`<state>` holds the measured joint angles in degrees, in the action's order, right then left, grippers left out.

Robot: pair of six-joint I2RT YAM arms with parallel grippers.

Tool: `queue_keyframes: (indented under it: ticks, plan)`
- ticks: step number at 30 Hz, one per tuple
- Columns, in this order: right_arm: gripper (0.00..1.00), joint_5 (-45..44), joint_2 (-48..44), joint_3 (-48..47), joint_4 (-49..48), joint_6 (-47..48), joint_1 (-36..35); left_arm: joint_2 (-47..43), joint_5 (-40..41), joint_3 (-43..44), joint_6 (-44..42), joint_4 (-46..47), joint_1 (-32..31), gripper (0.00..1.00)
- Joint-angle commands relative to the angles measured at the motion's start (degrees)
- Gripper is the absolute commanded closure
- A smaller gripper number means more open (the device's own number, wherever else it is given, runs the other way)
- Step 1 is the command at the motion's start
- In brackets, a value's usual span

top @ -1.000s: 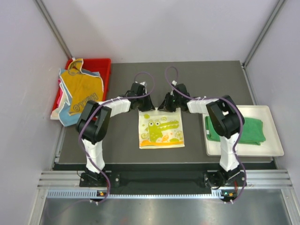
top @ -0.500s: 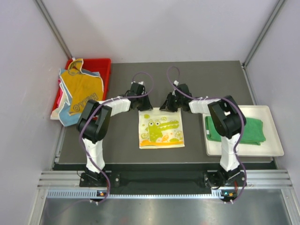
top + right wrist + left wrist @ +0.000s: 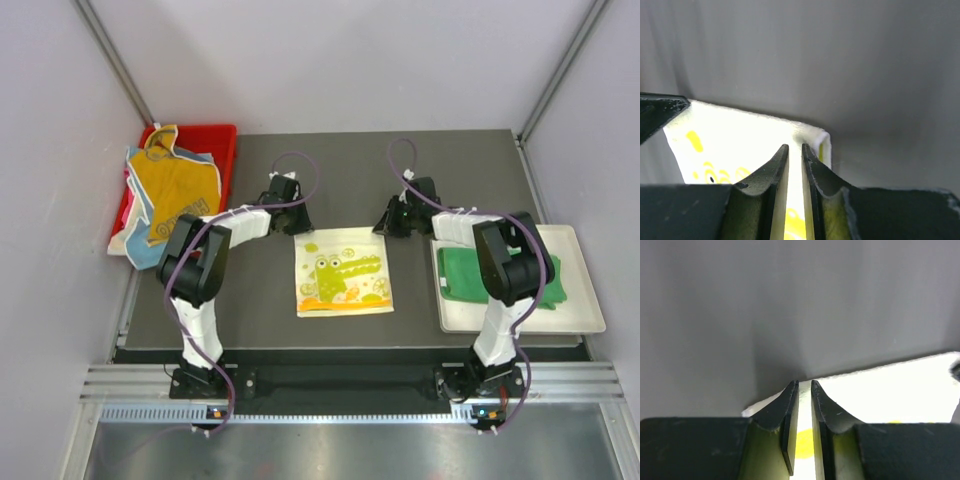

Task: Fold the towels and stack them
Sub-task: Fold the towel

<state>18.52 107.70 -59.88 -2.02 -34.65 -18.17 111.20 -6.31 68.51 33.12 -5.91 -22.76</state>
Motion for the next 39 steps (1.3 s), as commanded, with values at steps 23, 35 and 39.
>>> queue_keyframes:
  ticks: [23,35,39]
  plan:
    - [0.84,-4.9,-3.2,-1.03,4.04,5.47,1.56,-8.98,12.19,-1.19,-9.74,-13.33,2.64,0.68]
    - [0.82,-7.01,-6.36,-3.23,6.5,7.41,1.3,-15.48,5.44,-4.17,-9.57,-11.93,2.64,0.51]
    - [0.79,-8.33,-7.07,-4.54,7.73,8.63,0.51,-14.61,7.6,-5.49,-9.31,-13.07,2.37,0.52]
